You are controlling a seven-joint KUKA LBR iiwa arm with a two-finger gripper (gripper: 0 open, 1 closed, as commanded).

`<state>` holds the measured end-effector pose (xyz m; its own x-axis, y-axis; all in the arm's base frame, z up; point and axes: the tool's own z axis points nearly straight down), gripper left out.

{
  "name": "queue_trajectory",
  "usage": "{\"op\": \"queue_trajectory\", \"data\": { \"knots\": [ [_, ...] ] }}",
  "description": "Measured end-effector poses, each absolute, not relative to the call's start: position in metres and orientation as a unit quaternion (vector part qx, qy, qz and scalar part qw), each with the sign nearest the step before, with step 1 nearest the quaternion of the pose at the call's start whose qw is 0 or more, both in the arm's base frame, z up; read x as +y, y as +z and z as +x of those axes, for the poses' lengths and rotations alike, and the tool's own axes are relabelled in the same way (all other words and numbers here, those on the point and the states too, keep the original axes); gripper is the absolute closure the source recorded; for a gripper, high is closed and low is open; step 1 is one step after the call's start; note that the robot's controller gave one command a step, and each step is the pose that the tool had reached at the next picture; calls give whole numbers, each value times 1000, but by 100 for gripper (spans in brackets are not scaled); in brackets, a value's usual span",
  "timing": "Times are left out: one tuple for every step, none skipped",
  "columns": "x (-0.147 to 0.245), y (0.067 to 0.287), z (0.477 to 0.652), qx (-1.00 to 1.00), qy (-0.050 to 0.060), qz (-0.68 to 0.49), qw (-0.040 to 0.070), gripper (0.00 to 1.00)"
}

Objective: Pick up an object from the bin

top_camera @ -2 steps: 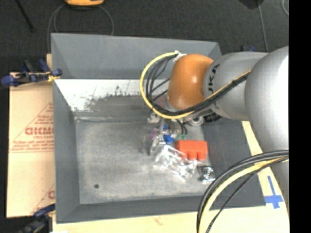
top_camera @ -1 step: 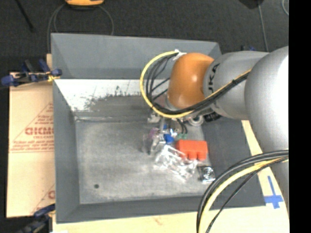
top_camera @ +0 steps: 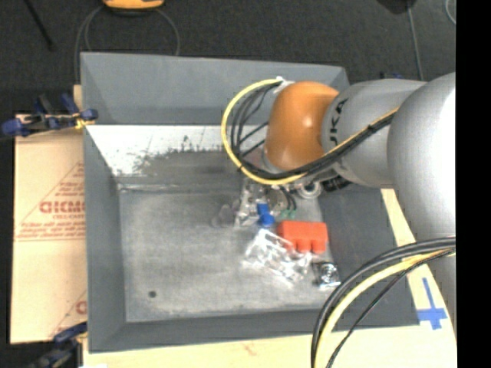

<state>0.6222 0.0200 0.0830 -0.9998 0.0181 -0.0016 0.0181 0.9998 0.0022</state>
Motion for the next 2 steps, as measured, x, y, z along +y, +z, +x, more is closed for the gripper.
{"op": "queue_trajectory", "data": {
  "knots": [
    [20, 154, 625, 1000, 1, 10, 6, 100],
    [19, 177, 627, 1000, 1, 11, 4, 100]
  ]
}}
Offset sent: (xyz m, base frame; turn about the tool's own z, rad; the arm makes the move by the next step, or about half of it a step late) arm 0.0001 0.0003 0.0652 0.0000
